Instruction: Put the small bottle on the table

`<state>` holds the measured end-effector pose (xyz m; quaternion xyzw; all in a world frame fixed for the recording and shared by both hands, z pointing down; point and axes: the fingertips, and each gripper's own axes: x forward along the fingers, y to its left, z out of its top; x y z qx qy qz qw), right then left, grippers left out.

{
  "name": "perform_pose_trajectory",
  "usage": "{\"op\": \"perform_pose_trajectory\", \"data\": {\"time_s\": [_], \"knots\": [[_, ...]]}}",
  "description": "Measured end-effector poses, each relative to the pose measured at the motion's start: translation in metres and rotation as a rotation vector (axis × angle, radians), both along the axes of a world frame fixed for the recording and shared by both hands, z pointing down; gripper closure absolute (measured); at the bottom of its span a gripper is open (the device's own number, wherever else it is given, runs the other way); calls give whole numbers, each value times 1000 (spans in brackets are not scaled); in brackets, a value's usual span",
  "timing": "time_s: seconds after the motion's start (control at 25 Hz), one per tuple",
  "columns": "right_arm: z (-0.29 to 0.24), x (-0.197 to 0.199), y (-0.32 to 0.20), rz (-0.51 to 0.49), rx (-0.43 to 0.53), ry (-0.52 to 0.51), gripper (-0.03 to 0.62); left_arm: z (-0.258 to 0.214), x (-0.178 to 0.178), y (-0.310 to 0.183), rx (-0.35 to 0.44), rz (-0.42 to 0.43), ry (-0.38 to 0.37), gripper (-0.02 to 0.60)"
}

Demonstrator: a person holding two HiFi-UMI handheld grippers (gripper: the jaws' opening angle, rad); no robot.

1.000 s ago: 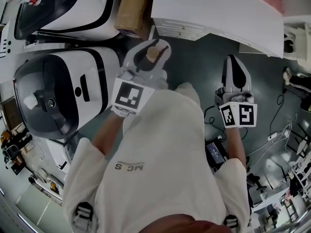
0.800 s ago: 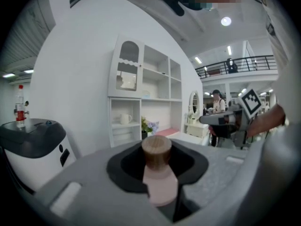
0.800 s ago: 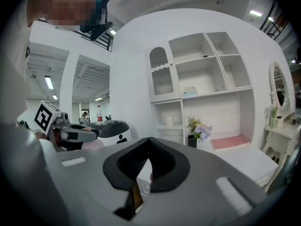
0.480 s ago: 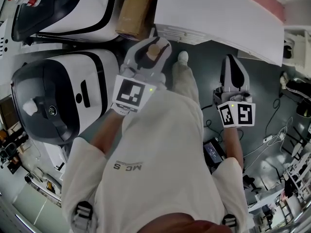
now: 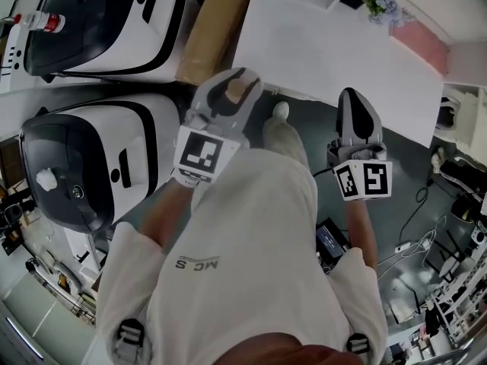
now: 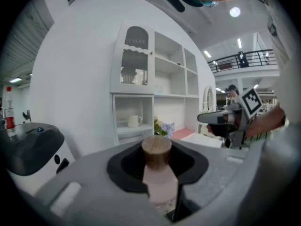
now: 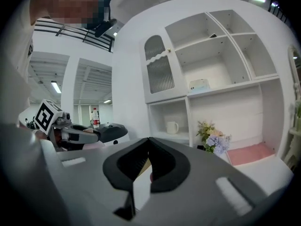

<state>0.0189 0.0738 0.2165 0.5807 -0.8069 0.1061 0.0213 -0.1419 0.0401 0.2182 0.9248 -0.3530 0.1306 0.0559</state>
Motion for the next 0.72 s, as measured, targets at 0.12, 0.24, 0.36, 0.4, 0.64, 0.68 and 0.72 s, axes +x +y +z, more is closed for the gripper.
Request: {"op": "perform_pose_trajectory", "data": {"time_s": [0.12, 0.24, 0.36, 0.4, 0.64, 0.68, 0.72], "knots": [[0, 21, -26, -40, 5, 7, 602, -2, 22, -22, -1, -35, -5, 468], [3, 40, -50, -85, 9, 17, 600, 4, 41, -42, -9, -63, -30, 468], [10, 51, -71, -111, 8, 17, 599, 12, 58, -60, -24, -79, -27, 468], [13, 51, -77, -120, 5, 17, 599, 16, 61, -64, -35, -83, -25, 468], [35, 55, -108, -133, -14, 36, 599, 48, 74, -92, -86, -77, -55, 468], [41, 56, -113, -134, -14, 46, 599, 55, 77, -97, -93, -73, -59, 468], [47, 57, -118, -134, -19, 53, 599, 61, 79, -103, -99, -70, -62, 468]]}}
